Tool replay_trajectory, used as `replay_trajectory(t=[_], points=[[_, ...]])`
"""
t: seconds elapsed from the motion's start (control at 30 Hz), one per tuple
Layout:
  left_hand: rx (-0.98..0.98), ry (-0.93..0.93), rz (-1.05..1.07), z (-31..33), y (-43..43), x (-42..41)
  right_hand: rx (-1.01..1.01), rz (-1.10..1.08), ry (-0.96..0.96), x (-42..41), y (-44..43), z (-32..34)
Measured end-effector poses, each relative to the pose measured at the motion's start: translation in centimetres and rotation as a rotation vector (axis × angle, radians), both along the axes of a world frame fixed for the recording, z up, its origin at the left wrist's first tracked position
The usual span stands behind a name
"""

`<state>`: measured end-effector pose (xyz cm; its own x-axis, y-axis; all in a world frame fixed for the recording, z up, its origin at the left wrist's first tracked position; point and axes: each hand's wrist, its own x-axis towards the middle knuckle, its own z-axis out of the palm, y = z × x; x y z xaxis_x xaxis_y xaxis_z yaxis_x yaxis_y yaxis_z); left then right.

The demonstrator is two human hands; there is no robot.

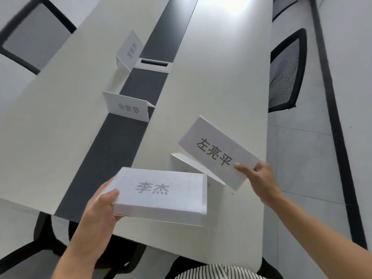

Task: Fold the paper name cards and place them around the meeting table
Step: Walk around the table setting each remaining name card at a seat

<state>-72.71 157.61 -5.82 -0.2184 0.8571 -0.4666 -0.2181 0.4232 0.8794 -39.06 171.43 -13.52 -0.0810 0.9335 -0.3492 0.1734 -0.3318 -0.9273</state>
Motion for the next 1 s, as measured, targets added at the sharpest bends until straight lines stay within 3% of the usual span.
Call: replay_trajectory(t=[0.13, 0.4, 0.8, 1.0], points=[[0.065, -0.007, -0.060, 0.8, 2.5, 2.8, -0.005, -0.155, 0.137, 3.1, -0.9, 3.4], [0.089, -0.039, -0.213, 1.7, 6.5, 12.7, -0.010, -0.392, 0.197, 14.8, -5.8, 5.7], [0.032, -0.126, -0.233, -0.3, 8.4, 36.2, -0.066, -0.516, 0.152, 37.2, -11.2, 5.9], [0.001, -0.136, -0.205, 0.4, 10.6, 41.7, -0.059, -0.527, 0.159, 43.6, -8.3, 6.3]])
